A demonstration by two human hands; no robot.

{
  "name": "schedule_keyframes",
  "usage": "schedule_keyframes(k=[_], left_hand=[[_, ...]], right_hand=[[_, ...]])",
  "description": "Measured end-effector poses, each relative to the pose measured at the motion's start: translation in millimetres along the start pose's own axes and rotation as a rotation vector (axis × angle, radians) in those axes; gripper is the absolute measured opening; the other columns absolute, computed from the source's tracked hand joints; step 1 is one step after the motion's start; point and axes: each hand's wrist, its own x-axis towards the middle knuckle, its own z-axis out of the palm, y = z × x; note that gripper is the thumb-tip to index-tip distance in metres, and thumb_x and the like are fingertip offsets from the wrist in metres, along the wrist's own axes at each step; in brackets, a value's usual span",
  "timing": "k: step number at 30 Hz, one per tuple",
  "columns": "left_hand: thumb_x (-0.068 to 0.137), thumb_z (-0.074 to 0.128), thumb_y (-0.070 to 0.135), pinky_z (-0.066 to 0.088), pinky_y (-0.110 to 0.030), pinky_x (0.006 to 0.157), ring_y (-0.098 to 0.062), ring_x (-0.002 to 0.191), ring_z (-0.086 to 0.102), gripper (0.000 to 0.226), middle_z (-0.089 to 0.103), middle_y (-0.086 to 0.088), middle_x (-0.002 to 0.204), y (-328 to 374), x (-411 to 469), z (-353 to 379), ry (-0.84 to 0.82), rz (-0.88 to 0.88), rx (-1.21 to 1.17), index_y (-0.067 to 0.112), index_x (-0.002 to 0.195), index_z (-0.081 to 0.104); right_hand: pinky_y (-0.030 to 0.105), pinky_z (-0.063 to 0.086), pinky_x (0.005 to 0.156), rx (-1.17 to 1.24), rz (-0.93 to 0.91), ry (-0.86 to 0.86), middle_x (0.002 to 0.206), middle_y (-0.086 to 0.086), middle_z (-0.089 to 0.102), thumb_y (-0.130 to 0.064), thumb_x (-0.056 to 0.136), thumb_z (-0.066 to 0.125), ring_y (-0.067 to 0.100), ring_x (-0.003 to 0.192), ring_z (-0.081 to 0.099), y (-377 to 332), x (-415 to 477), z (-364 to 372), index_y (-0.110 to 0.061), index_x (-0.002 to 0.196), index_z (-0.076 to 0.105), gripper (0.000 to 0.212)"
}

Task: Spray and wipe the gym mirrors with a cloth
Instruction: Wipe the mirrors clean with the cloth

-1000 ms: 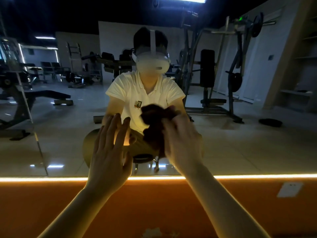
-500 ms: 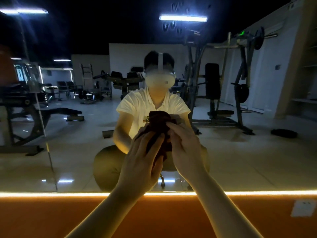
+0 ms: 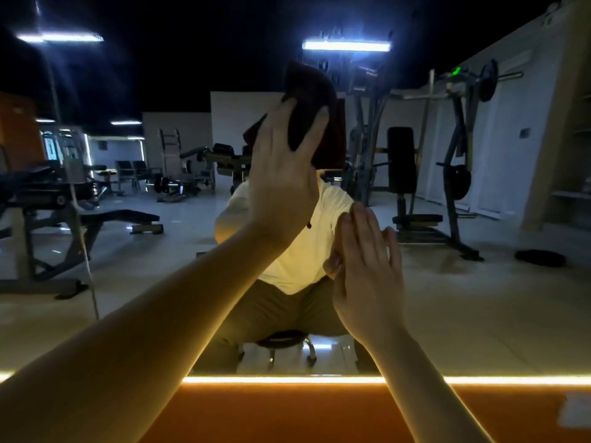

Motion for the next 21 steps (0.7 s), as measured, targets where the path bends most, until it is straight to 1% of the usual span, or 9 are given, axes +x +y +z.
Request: schedule_keyframes(k=[2, 4, 6, 8, 10, 12, 17, 19, 21], left_hand=[[0.099, 0.063, 0.011, 0.031, -0.061, 0.123, -0.045, 0.153, 0.028, 0.057, 0.031, -0.029, 0.162, 12.8, -33.5, 2.4, -0.120, 0.052, 0.004, 0.014, 0.154, 0.048], [0.100, 0.054, 0.022, 0.011, -0.048, 0.131, -0.038, 0.158, 0.017, 0.058, 0.023, -0.023, 0.167, 20.7, -78.5, -6.0, -0.236, 0.127, -0.029, 0.014, 0.157, 0.045], [0.100, 0.049, 0.032, -0.002, -0.037, 0.131, -0.036, 0.158, 0.018, 0.058, 0.026, -0.023, 0.167, 17.6, -103.4, -17.2, -0.291, 0.198, -0.027, 0.012, 0.155, 0.048], [0.102, 0.050, 0.033, 0.003, -0.039, 0.131, -0.037, 0.152, 0.027, 0.052, 0.038, -0.027, 0.160, 3.5, -97.4, -23.9, -0.306, 0.291, 0.035, 0.011, 0.148, 0.057], [0.103, 0.055, 0.027, 0.023, -0.052, 0.126, -0.040, 0.148, 0.032, 0.047, 0.041, -0.029, 0.157, -13.8, -63.9, -23.5, -0.279, 0.338, 0.093, 0.010, 0.146, 0.057], [0.105, 0.058, 0.022, 0.033, -0.065, 0.120, -0.045, 0.151, 0.031, 0.050, 0.034, -0.031, 0.161, -26.3, -14.6, -19.8, -0.205, 0.242, 0.100, 0.010, 0.152, 0.049], [0.104, 0.052, 0.019, 0.026, -0.062, 0.124, -0.044, 0.154, 0.026, 0.052, 0.029, -0.028, 0.165, -8.3, 28.3, -5.7, -0.035, 0.055, 0.038, 0.009, 0.155, 0.046], [0.101, 0.053, 0.014, 0.023, -0.060, 0.125, -0.040, 0.156, 0.024, 0.055, 0.031, -0.024, 0.165, 6.6, -4.1, -0.3, -0.085, 0.132, 0.012, 0.012, 0.155, 0.044], [0.099, 0.051, 0.017, 0.018, -0.057, 0.124, -0.035, 0.155, 0.024, 0.054, 0.037, -0.021, 0.163, 11.6, -30.8, -4.1, -0.182, 0.265, 0.045, 0.015, 0.153, 0.046]], right_hand=[[0.058, 0.017, 0.125, 0.013, -0.006, 0.017, 0.172, 0.011, 0.011, -0.023, 0.095, 0.062, 0.026, 0.160, 0.007, 1.0, 0.3, 1.1, -0.011, 0.164, 0.022, 0.080], [0.056, 0.017, 0.126, 0.026, -0.015, 0.018, 0.172, 0.009, 0.012, -0.024, 0.097, 0.058, 0.024, 0.160, 0.008, 5.4, 0.0, 2.6, -0.013, 0.164, 0.021, 0.077], [0.056, 0.017, 0.126, 0.030, -0.019, 0.023, 0.173, 0.009, 0.012, -0.025, 0.097, 0.053, 0.024, 0.160, 0.007, 9.6, 0.1, 3.0, -0.013, 0.163, 0.024, 0.073], [0.056, 0.018, 0.126, 0.030, -0.027, 0.031, 0.172, 0.010, 0.012, -0.026, 0.097, 0.048, 0.025, 0.160, 0.008, 10.4, -0.4, 3.9, -0.012, 0.162, 0.029, 0.069], [0.058, 0.021, 0.124, 0.045, -0.018, 0.047, 0.172, 0.010, 0.014, -0.026, 0.097, 0.050, 0.025, 0.160, 0.010, 9.4, -0.2, 5.5, -0.011, 0.161, 0.030, 0.069], [0.059, 0.024, 0.123, 0.061, 0.001, 0.061, 0.172, 0.010, 0.015, -0.026, 0.097, 0.054, 0.026, 0.159, 0.012, 7.3, -1.6, 7.8, -0.012, 0.161, 0.031, 0.070], [0.057, 0.025, 0.123, 0.032, -0.059, 0.124, 0.171, 0.010, 0.019, -0.022, 0.093, 0.059, 0.027, 0.158, 0.017, 7.4, 9.6, -1.3, -0.012, 0.160, 0.034, 0.072], [0.054, 0.014, 0.127, 0.011, -0.043, 0.174, 0.170, 0.011, 0.022, -0.022, 0.094, 0.065, 0.027, 0.158, 0.016, 10.1, 35.9, -14.2, -0.011, 0.160, 0.034, 0.073], [0.053, 0.014, 0.128, -0.004, -0.025, 0.205, 0.168, 0.014, 0.027, -0.024, 0.094, 0.067, 0.028, 0.158, 0.018, 16.4, 72.9, -28.4, -0.009, 0.158, 0.035, 0.073]])
